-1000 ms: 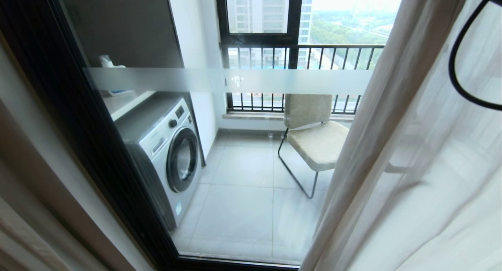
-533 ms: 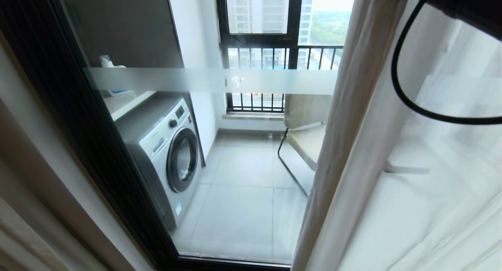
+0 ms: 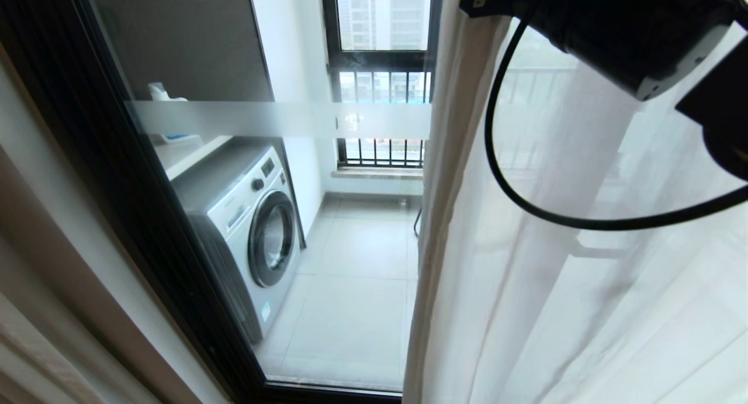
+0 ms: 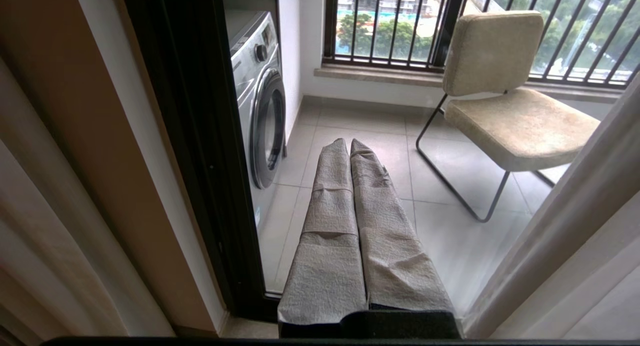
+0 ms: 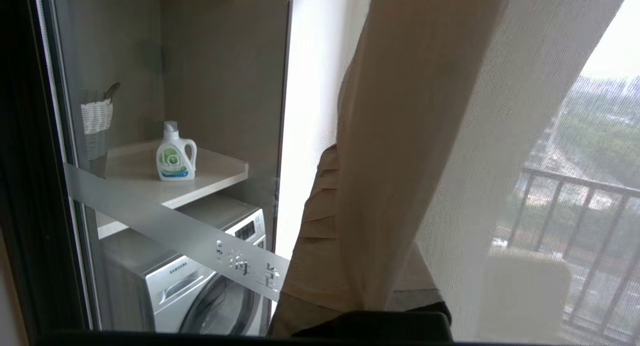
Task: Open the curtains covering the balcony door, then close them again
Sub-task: Close the inner curtains on both sides
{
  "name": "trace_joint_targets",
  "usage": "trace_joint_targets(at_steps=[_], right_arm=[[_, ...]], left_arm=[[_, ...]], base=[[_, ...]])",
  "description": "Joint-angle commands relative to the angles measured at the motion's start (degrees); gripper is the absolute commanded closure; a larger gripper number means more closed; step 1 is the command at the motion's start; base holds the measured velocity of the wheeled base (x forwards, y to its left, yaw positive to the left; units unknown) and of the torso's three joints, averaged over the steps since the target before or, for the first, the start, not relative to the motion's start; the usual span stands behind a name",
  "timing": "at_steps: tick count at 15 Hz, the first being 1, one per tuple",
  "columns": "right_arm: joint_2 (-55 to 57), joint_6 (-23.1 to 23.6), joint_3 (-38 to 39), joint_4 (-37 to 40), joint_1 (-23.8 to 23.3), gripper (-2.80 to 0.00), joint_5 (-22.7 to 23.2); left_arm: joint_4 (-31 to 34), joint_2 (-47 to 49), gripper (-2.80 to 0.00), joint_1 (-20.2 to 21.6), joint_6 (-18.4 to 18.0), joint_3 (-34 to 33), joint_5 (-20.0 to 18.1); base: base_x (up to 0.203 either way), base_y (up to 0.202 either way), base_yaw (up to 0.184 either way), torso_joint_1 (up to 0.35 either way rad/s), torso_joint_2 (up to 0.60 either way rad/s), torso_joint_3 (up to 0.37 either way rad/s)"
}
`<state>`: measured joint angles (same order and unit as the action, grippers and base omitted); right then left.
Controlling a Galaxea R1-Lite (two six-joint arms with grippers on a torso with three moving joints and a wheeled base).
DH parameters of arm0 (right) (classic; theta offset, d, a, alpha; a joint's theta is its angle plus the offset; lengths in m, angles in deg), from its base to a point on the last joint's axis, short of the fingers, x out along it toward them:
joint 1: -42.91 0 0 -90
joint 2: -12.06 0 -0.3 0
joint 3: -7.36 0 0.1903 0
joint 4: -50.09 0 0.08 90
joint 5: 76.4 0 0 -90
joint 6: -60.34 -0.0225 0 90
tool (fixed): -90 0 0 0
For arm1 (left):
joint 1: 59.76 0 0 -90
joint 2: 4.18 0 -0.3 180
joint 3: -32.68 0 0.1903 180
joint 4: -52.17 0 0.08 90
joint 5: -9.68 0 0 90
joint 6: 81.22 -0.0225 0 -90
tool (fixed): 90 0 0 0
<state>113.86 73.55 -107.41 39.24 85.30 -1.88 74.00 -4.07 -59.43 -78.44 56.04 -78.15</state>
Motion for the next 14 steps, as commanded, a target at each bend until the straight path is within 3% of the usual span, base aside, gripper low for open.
trace_joint_targets(at_steps=[1,7,14], right_arm=[[1.9,0.1,0.0,-0.3,1.0,0.0,-0.1],[1.3,0.0,0.1,-0.8,-1.1,0.0,-1.6],[-3.1,-0.1,0.3,0.0,-17.3,0.0,-1.6]], left_arm=[[0.0,0.0,0.0,0.0,0.0,0.0,0.0],[0.0,0.0,0.0,0.0,0.0,0.0,0.0],[0.0,0.0,0.0,0.0,0.0,0.0,0.0]], base=[[0.0,0.0,0.0,0.0,0.0,0.0],[0.0,0.0,0.0,0.0,0.0,0.0],[0.0,0.0,0.0,0.0,0.0,0.0]])
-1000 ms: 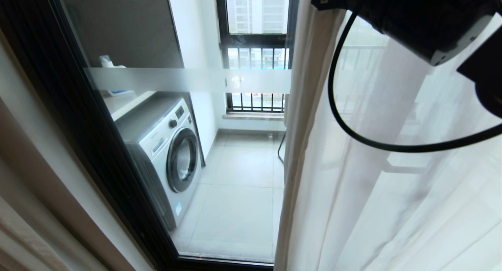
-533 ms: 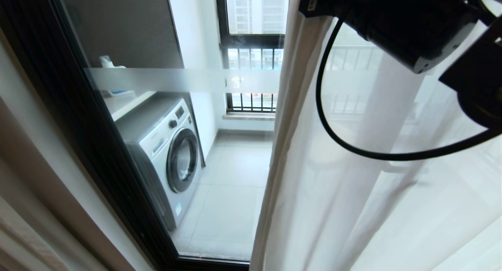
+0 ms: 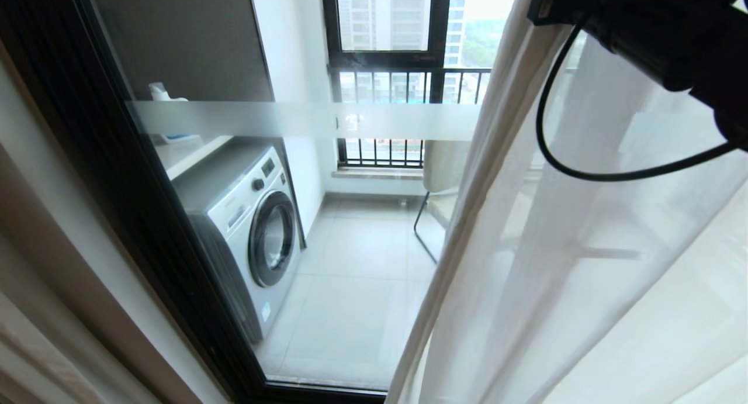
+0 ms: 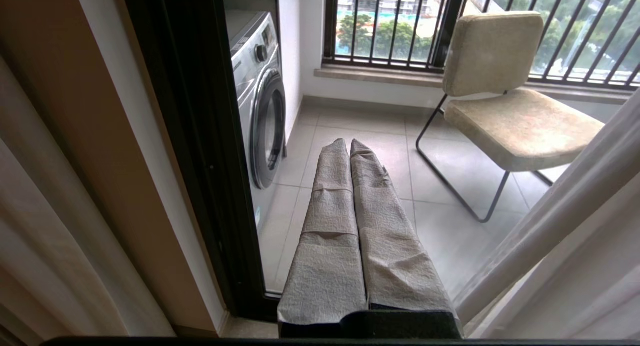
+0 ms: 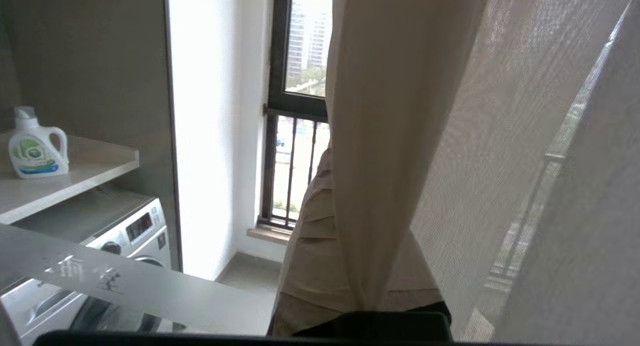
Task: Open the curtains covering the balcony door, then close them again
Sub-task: Close the inner curtains on both sides
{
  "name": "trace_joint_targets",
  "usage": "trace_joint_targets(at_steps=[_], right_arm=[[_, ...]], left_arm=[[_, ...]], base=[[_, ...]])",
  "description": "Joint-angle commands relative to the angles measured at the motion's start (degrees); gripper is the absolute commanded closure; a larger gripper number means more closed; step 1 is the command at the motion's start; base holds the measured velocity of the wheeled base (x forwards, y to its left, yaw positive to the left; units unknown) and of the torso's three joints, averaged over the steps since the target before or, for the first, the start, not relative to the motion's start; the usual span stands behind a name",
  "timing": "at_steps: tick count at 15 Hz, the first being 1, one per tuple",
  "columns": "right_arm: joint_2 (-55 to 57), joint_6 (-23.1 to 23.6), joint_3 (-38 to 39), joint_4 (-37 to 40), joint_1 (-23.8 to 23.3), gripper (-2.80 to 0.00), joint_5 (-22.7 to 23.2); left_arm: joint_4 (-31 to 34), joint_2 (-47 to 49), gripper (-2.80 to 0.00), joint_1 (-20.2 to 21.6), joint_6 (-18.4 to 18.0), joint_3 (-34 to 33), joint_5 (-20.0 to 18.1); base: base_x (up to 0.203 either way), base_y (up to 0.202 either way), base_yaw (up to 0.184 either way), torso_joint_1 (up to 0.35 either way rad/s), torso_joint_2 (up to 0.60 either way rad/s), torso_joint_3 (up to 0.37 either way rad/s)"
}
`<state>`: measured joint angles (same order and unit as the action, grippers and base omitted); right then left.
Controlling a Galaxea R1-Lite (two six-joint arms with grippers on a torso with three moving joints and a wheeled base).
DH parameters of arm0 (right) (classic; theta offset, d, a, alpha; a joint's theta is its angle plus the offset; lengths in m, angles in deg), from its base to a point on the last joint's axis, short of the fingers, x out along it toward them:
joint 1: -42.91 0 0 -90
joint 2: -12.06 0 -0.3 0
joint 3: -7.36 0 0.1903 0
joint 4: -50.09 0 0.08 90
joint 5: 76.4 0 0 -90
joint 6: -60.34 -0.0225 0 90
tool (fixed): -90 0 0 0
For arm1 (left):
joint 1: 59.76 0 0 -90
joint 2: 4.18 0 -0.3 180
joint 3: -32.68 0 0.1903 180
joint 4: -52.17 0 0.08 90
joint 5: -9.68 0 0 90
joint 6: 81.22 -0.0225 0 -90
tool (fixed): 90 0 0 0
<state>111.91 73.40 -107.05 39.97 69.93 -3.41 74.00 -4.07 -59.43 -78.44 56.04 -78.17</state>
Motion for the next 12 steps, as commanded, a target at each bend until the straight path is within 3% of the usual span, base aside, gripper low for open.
trace_joint_targets(at_steps=[1,5,10,11,12], right_arm=[[-1.5,0.0,0.3,-0.7,-4.7,0.0,0.0],[-2.2,-0.2,2.0,-0.6,-11.5,0.0,0.2],[-2.0,-0.2,1.9,-0.7,-12.1,0.0,0.2],[-2.0,-0.2,2.1,-0.6,-12.2,-2.8,0.2],[-2.1,-0.2,2.1,-0.6,-12.3,-2.8,0.2]], left_arm=[[0.0,0.0,0.0,0.0,0.1,0.0,0.1],[0.0,0.0,0.0,0.0,0.1,0.0,0.1],[0.0,0.0,0.0,0.0,0.0,0.0,0.1],[0.0,0.0,0.0,0.0,0.0,0.0,0.1],[0.0,0.0,0.0,0.0,0.0,0.0,0.1]], base=[[0.0,0.0,0.0,0.0,0.0,0.0],[0.0,0.0,0.0,0.0,0.0,0.0],[0.0,0.0,0.0,0.0,0.0,0.0],[0.0,0.0,0.0,0.0,0.0,0.0],[0.0,0.0,0.0,0.0,0.0,0.0]])
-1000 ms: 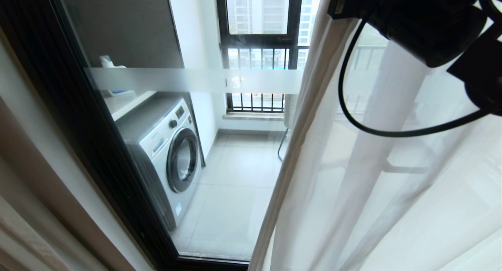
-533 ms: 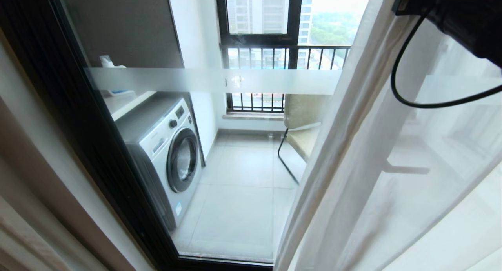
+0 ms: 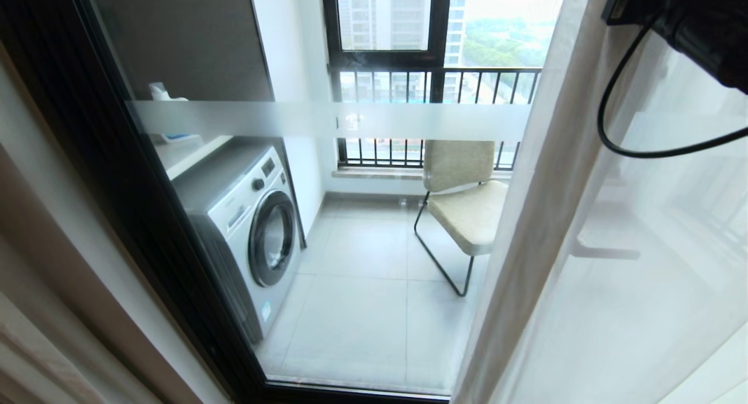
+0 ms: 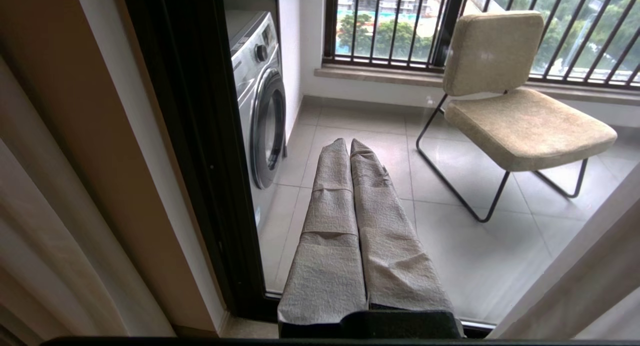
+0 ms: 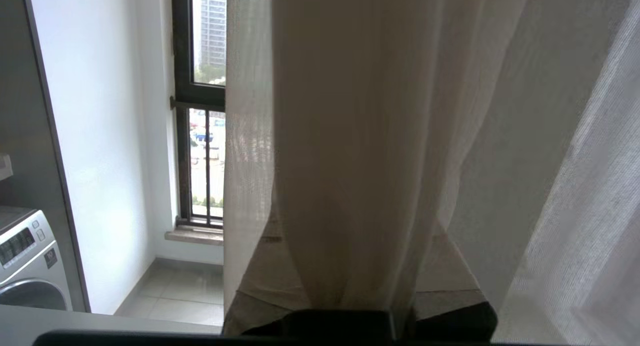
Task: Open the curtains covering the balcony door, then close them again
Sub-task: Close the inner curtains on both sides
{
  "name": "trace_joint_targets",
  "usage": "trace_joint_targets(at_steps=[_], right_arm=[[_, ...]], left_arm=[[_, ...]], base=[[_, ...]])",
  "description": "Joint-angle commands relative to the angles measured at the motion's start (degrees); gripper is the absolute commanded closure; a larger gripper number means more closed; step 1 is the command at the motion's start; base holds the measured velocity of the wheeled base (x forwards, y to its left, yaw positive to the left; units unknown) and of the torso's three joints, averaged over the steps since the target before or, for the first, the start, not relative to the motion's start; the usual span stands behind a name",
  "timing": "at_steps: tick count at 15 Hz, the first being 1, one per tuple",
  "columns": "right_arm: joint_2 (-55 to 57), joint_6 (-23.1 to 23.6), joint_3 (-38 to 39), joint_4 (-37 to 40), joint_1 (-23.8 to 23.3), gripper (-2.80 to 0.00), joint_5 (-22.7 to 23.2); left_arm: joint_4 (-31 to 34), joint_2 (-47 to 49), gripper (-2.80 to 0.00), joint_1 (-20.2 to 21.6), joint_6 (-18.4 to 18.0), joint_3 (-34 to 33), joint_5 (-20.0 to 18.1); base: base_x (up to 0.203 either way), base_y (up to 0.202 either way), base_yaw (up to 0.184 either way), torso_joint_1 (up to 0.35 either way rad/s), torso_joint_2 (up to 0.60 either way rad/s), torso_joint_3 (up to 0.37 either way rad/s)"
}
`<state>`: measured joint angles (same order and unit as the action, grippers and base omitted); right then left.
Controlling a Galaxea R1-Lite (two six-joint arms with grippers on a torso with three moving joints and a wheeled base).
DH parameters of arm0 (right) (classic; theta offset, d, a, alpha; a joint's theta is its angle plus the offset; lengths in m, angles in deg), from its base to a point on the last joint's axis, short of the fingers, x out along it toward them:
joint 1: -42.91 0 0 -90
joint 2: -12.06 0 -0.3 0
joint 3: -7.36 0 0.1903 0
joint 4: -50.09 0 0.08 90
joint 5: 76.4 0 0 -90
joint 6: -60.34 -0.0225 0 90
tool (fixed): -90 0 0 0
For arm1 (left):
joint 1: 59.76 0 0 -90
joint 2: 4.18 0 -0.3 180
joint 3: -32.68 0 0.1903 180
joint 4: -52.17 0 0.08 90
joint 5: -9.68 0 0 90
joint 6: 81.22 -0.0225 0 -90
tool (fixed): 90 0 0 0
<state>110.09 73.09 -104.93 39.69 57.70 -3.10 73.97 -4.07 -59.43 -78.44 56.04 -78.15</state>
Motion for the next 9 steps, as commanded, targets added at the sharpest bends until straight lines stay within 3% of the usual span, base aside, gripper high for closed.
trace_joint_targets(at_steps=[1,5,9], right_arm=[[-0.6,0.1,0.3,-0.4,-0.1,-2.8,-0.1],[-5.0,0.2,2.1,-0.2,0.0,-2.8,0.0],[-15.8,0.3,10.7,1.8,0.0,-2.8,0.0]], left_arm=[[0.0,0.0,0.0,0.0,0.1,0.0,0.0],[0.0,0.0,0.0,0.0,0.0,0.0,0.0],[0.0,0.0,0.0,0.0,0.0,0.0,0.0]], base=[[0.0,0.0,0.0,0.0,0.0,0.0],[0.0,0.0,0.0,0.0,0.0,0.0],[0.0,0.0,0.0,0.0,0.0,0.0]])
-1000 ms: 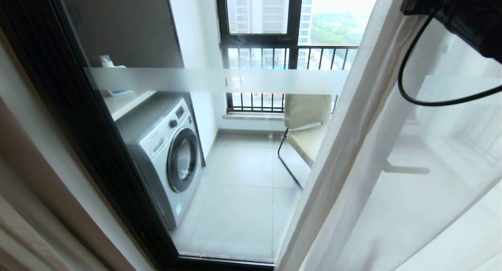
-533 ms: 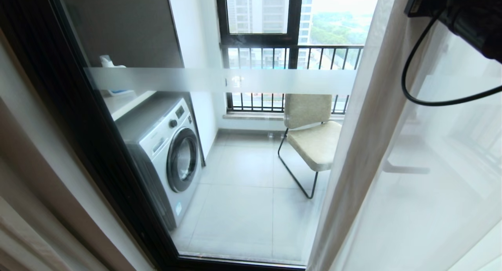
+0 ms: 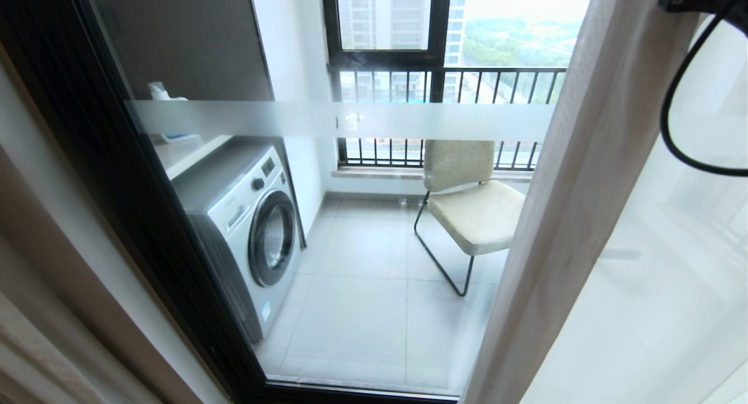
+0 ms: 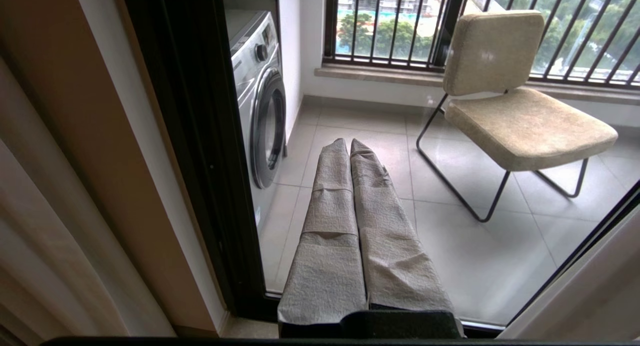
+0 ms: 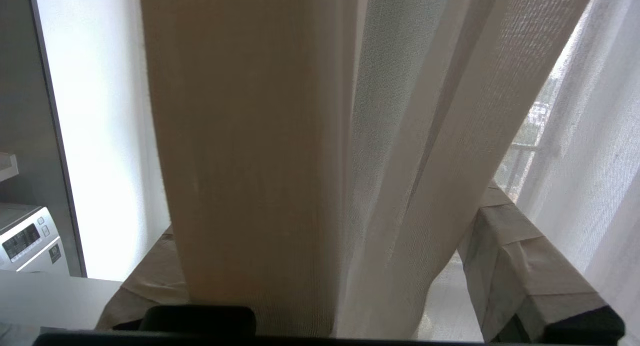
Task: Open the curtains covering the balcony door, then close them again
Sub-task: Close the inner curtains on both sides
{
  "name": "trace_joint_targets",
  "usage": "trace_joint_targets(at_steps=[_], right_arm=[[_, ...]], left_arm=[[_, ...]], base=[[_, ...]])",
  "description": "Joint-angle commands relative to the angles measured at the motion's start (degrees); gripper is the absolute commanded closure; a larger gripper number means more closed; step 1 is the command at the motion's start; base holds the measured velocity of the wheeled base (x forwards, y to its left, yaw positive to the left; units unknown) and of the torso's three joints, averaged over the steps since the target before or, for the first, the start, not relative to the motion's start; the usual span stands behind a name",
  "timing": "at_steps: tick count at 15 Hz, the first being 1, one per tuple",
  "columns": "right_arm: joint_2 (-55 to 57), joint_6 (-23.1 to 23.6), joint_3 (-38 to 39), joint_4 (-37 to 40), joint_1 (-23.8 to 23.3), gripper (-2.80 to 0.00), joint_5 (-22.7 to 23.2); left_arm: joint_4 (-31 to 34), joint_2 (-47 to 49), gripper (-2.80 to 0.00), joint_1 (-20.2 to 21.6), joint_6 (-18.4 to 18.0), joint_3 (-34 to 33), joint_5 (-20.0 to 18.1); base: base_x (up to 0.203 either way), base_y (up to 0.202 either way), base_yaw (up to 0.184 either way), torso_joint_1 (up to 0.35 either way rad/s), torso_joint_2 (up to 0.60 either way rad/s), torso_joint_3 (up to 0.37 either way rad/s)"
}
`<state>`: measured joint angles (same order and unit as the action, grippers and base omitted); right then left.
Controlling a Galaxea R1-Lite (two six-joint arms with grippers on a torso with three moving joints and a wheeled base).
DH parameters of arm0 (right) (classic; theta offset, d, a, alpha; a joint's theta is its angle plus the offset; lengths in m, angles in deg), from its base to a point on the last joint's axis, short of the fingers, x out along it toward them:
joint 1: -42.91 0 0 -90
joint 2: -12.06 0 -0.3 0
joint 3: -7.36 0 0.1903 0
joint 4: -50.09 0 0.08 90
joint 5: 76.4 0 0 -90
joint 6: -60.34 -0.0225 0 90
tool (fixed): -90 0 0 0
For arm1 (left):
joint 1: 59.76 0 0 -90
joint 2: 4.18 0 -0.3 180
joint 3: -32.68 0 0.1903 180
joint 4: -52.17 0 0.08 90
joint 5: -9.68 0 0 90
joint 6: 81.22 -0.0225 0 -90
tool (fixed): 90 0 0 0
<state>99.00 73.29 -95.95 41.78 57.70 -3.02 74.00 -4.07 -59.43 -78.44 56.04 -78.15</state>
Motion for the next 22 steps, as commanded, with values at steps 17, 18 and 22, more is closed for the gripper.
trace_joint_targets(at_steps=[17,18,22], right_arm=[[-40.6,0.2,35.3,9.6,0.1,0.0,-0.2],[-40.2,0.1,34.9,8.9,0.0,0.0,-0.2],[-39.8,0.3,37.1,7.2,-0.2,0.0,-0.3]], left_arm=[[0.0,0.0,0.0,0.0,0.0,0.0,0.0],[0.0,0.0,0.0,0.0,0.0,0.0,0.0],[0.0,0.0,0.0,0.0,0.0,0.0,0.0]], base=[[0.0,0.0,0.0,0.0,0.0,0.0],[0.0,0.0,0.0,0.0,0.0,0.0],[0.0,0.0,0.0,0.0,0.0,0.0]])
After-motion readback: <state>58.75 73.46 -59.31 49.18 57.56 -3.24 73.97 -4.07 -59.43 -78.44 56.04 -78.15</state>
